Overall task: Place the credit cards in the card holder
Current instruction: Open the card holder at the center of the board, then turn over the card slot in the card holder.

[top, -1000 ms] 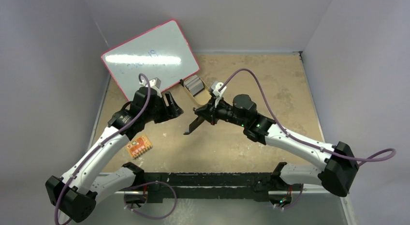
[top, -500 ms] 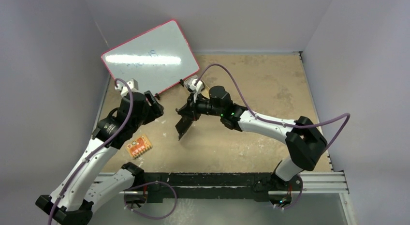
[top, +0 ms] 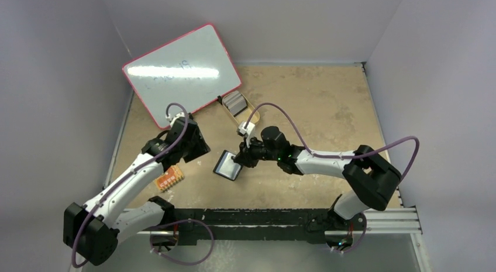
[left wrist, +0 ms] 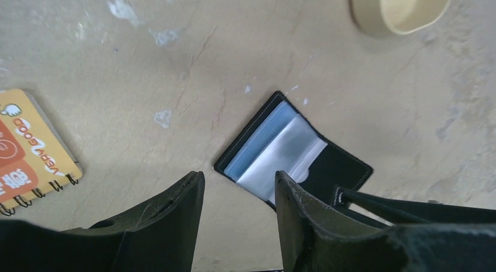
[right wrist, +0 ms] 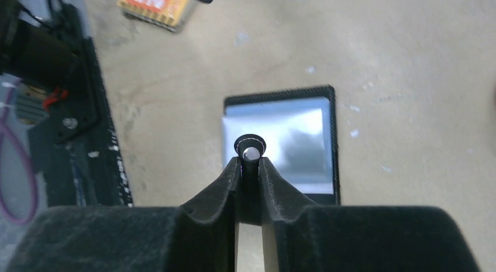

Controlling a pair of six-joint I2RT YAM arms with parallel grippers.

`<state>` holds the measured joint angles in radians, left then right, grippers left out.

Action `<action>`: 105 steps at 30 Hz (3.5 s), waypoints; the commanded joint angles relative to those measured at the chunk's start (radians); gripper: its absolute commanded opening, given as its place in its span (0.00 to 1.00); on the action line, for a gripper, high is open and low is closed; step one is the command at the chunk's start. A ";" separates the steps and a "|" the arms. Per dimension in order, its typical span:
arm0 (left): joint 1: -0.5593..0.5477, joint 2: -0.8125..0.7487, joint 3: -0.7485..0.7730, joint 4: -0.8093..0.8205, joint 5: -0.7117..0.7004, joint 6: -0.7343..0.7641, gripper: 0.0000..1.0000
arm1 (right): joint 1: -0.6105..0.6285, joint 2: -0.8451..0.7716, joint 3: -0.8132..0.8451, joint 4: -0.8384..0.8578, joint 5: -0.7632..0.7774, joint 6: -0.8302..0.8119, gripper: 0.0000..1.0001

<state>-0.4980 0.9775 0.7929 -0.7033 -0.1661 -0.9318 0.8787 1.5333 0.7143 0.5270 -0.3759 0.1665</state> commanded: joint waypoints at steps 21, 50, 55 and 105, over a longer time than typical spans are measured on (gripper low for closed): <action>0.004 0.132 -0.140 0.246 0.150 0.029 0.52 | 0.003 -0.025 0.066 -0.527 0.500 0.492 0.56; 0.009 0.081 -0.205 0.291 0.177 -0.029 0.56 | 0.072 -0.009 0.245 -0.603 0.460 0.768 0.46; 0.026 0.101 -0.188 0.269 0.160 -0.009 0.58 | 0.101 0.130 0.293 -0.612 0.471 0.751 0.41; 0.044 0.126 -0.443 0.989 0.652 -0.193 0.57 | 0.042 0.106 -0.146 -0.137 0.309 0.584 0.33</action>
<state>-0.4480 1.1614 0.3729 0.1310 0.4046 -1.0393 0.9337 1.6024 0.6254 0.3855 -0.0345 0.7654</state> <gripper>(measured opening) 0.581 0.322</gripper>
